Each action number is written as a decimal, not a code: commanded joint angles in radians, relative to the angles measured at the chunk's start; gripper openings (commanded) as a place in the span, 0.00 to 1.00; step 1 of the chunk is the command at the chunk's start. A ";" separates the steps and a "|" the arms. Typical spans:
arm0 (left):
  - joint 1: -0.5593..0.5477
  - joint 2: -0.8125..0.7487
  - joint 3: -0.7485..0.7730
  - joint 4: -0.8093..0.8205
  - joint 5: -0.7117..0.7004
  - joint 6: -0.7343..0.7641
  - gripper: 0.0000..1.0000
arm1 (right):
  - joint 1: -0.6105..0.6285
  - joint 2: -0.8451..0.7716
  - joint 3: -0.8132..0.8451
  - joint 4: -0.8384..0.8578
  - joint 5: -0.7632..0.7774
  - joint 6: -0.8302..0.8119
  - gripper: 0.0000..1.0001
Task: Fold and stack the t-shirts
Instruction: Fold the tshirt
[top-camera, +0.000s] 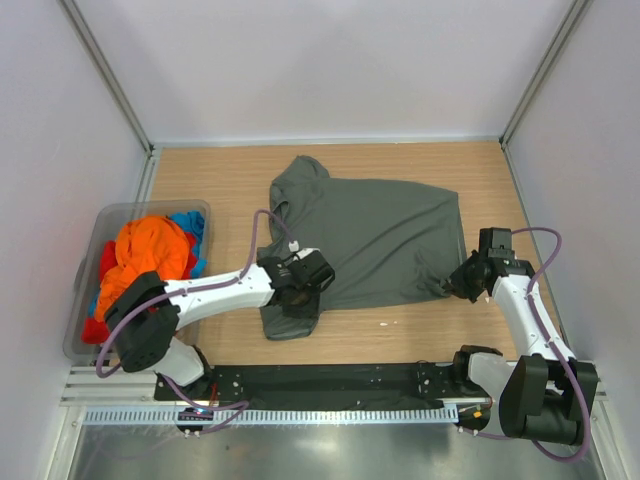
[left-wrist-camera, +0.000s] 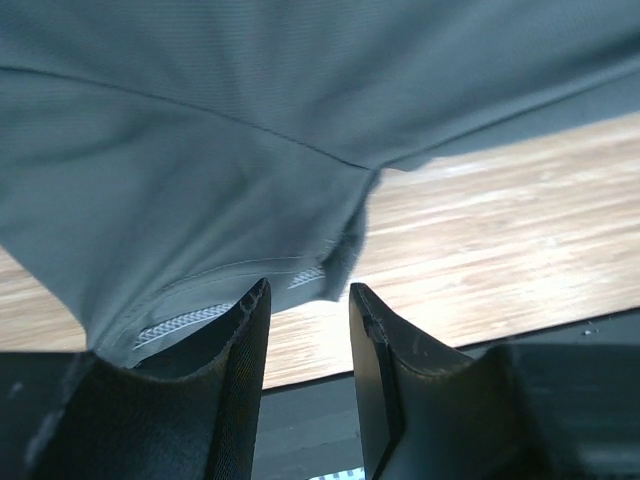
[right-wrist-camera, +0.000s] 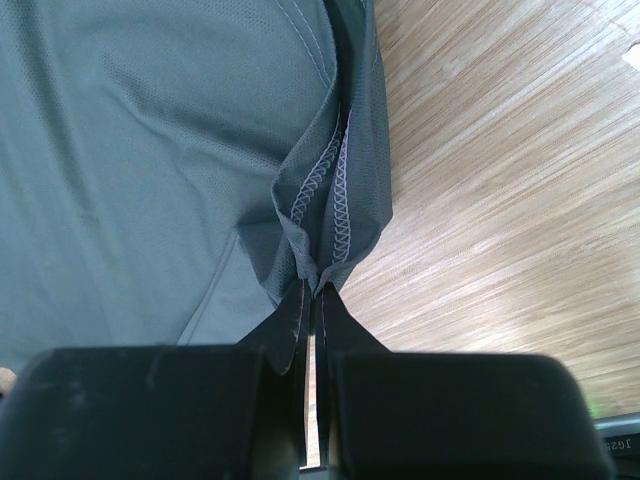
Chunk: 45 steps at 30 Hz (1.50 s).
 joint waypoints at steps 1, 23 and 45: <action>-0.031 0.006 0.049 -0.005 -0.044 0.028 0.39 | -0.004 -0.011 0.016 0.007 0.006 -0.013 0.01; -0.197 0.203 0.140 0.015 -0.075 0.031 0.22 | -0.002 -0.010 -0.008 0.027 0.006 -0.009 0.01; -0.091 -0.162 0.001 -0.161 -0.144 -0.213 0.40 | -0.004 -0.017 0.010 0.015 0.002 -0.015 0.01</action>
